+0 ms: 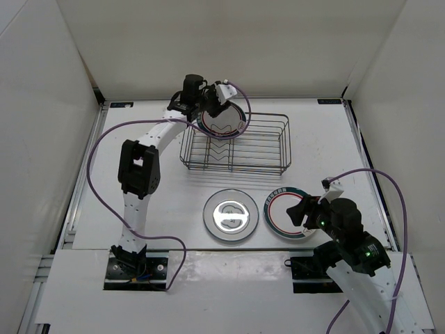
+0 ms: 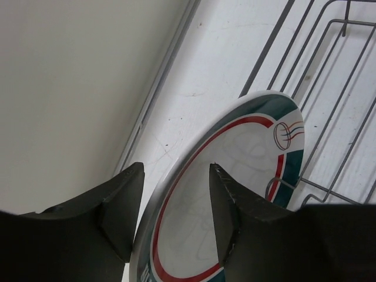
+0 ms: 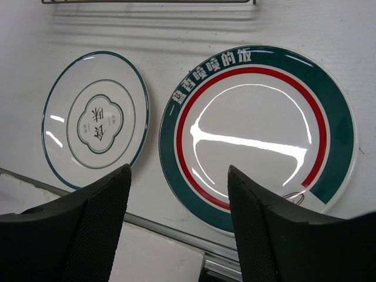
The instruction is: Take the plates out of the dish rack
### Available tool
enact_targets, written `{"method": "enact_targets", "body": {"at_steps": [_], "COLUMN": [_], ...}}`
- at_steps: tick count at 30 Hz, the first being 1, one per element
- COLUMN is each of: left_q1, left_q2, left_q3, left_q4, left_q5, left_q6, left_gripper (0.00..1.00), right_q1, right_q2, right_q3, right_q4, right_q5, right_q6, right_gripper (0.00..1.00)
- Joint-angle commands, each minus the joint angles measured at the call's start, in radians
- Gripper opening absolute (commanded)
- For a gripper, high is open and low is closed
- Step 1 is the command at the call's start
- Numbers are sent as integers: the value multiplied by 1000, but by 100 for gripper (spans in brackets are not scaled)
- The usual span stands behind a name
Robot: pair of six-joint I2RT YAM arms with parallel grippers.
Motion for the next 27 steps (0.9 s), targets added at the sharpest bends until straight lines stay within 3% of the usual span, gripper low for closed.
{"method": "enact_targets", "body": {"at_steps": [1, 5, 14, 16, 20, 27], "left_q1": [7, -3, -39, -52, -75, -107], "left_q2": [-41, -101, -156, -170, -196, -273], "left_q3": [-38, -198, -259, -267, -276, -309], "left_q4": [68, 208, 191, 189, 189, 211], "left_q5": [22, -20, -63, -86, -128, -192], "left_q6": [-16, -32, 3, 16, 42, 73], "left_gripper": [59, 55, 28, 28, 15, 3], "right_q1": [1, 5, 3, 3, 3, 1], "right_q2": [0, 0, 0, 6, 5, 8], "right_q3": [10, 13, 12, 13, 13, 13], "right_q4": [18, 10, 12, 15, 12, 12], "right_q5": [3, 11, 14, 13, 10, 6], "right_q6": [-2, 8, 8, 4, 7, 7], "right_gripper": [70, 70, 72, 72, 72, 74]}}
